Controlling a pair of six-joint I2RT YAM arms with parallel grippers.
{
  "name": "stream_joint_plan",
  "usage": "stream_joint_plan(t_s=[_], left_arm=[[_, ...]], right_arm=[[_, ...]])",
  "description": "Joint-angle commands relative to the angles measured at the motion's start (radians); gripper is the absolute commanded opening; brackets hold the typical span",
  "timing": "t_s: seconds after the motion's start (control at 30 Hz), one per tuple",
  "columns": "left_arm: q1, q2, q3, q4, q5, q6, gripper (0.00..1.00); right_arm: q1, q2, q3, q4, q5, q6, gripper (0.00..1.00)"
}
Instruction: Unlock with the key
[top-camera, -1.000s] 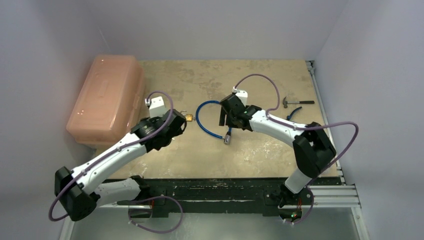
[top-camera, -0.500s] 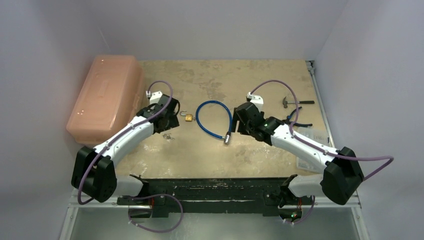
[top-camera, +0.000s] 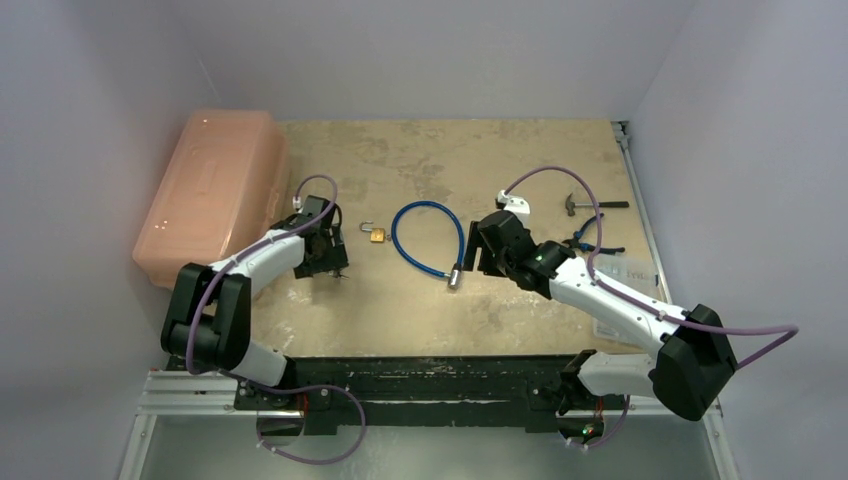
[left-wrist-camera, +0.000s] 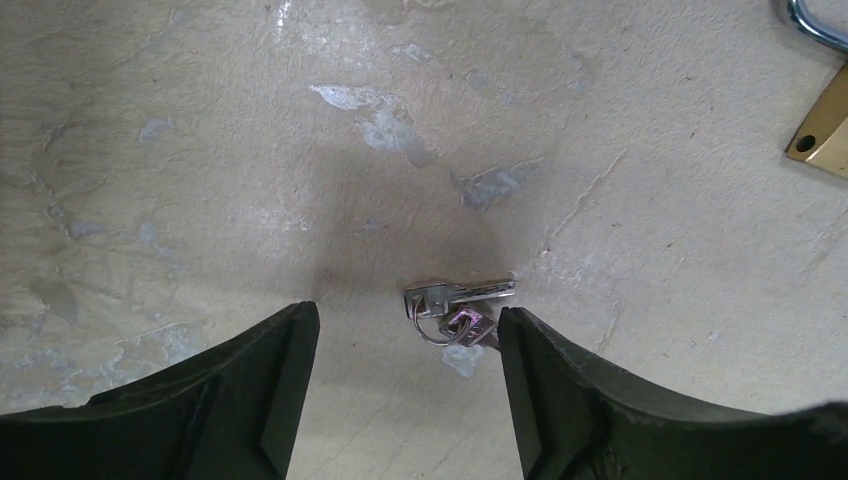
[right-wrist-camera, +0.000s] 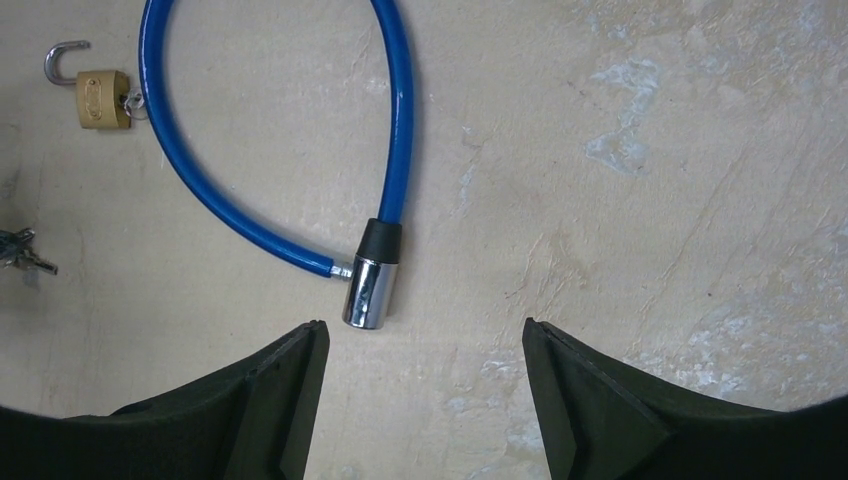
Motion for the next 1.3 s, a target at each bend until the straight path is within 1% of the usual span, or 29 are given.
stream_joint_plan(t_s=[0.0,0.2,0.4,0.7,0.77,0.87,0.93,1.1,1.27], left_arm=[[0.017,0.006,-0.011,0.077,0.032,0.010,0.70],[0.022,0.068,-0.036,0.139,0.076,-0.012,0.67],[0.022,0.091,-0.053,0.156,0.095,-0.024,0.61],[0.019,0.043,-0.119,0.160,0.139,-0.067,0.43],[0.014,0.028,-0.139,0.160,0.151,-0.095,0.39],[-0.003,0.000,-0.167,0.162,0.163,-0.151,0.36],[-0.028,-0.022,-0.186,0.174,0.172,-0.196,0.34],[-0.149,-0.071,-0.205,0.195,0.147,-0.347,0.30],[-0.263,-0.084,-0.229,0.253,0.153,-0.523,0.29]], right_arm=[[0.004,-0.024,-0.006,0.021,-0.007,-0.016,0.79],[0.004,-0.013,0.000,0.025,-0.017,-0.019,0.79],[0.004,-0.010,-0.002,0.028,-0.013,-0.022,0.79],[0.004,0.025,0.002,0.051,-0.041,-0.017,0.78],[0.004,0.030,0.003,0.055,-0.043,-0.018,0.78],[0.004,0.040,0.010,0.059,-0.045,-0.019,0.77],[0.004,0.047,0.016,0.060,-0.046,-0.019,0.77],[0.004,0.049,0.023,0.061,-0.044,-0.025,0.77],[0.004,0.040,0.022,0.049,-0.026,-0.030,0.77]])
